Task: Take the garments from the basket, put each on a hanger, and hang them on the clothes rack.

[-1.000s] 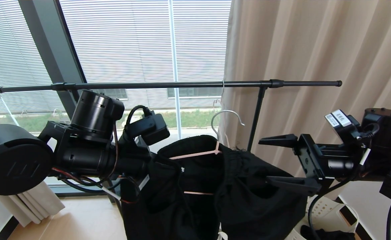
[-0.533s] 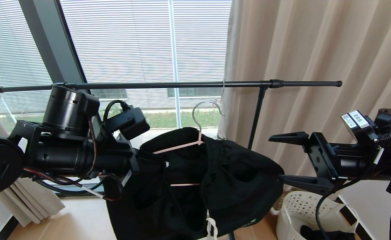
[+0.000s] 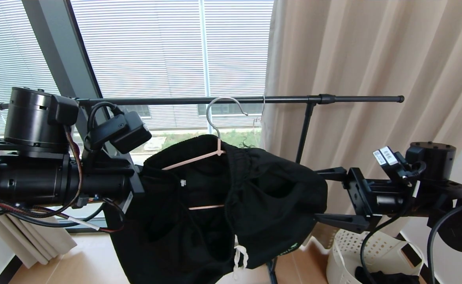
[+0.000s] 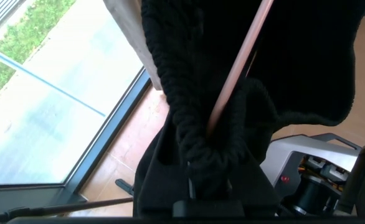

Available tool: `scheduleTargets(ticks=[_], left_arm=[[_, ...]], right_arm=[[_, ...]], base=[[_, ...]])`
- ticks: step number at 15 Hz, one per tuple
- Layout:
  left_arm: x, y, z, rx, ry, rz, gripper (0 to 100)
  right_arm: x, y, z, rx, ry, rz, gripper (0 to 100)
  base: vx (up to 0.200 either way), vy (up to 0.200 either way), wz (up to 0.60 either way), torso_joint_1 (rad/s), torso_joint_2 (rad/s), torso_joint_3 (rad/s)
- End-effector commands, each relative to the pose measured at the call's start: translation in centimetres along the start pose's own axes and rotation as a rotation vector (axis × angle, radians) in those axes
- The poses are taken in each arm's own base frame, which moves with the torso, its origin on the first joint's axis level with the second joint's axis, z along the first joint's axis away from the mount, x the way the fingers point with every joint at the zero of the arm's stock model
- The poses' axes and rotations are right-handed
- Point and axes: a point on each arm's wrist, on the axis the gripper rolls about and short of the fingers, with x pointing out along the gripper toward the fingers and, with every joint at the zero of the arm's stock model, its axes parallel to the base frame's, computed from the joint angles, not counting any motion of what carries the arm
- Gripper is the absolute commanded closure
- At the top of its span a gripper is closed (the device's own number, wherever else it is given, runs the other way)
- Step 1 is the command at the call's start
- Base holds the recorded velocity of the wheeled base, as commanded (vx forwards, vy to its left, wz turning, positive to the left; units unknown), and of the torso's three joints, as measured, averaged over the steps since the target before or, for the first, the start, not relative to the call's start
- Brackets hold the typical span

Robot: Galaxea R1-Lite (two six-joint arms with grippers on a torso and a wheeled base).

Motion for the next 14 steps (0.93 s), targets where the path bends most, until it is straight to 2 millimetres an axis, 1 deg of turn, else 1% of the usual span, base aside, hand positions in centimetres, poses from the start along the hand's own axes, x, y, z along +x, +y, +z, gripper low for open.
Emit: scheduleTargets(ticks=[1,2,3,4,7,8,11,14], left_arm=[[-0.3,-0.1,0.1,0.004,-0.008,0.005,100],[-0.4,-0.1,0.2,0.005,-0.010,0.006,100],[-0.7,-0.2,0.2,0.009,-0.015,0.009,100],[-0.9,-0.3,0.3,0.012,-0.020,0.012,100],[-1.1,-0.6,0.0,0.008,-0.015,0.009,100],[-1.1,-0.6,-0.1,0.007,-0.014,0.008,100],[-1.1,-0.7,-0.2,0.005,-0.010,0.006,100],[-1.2,-0.7,-0.2,0.006,-0.013,0.008,100]], right_arm=[[0.6,-1.1,-2.2,0.059,0.023,0.004,0],[0.7,-1.2,-2.6,0.062,0.028,0.005,0],[1.0,-1.8,-3.5,0.056,0.037,0.007,0],[0.9,-2.1,-3.8,0.060,0.040,-0.001,0],[0.9,-2.4,-4.0,0.062,0.041,-0.009,0],[0.9,-2.4,-4.0,0.063,0.041,-0.008,100],[0.6,-2.6,-3.7,0.052,0.037,-0.021,100],[-0.8,-3.5,-3.5,0.044,0.031,-0.068,100]], base=[[0.000,0.000,0.00,0.000,0.00,0.000],[0.000,0.000,0.00,0.000,0.00,0.000],[0.000,0.000,0.00,0.000,0.00,0.000],[0.000,0.000,0.00,0.000,0.00,0.000],[0.000,0.000,0.00,0.000,0.00,0.000],[0.000,0.000,0.00,0.000,0.00,0.000],[0.000,0.000,0.00,0.000,0.00,0.000],[0.000,0.000,0.00,0.000,0.00,0.000]])
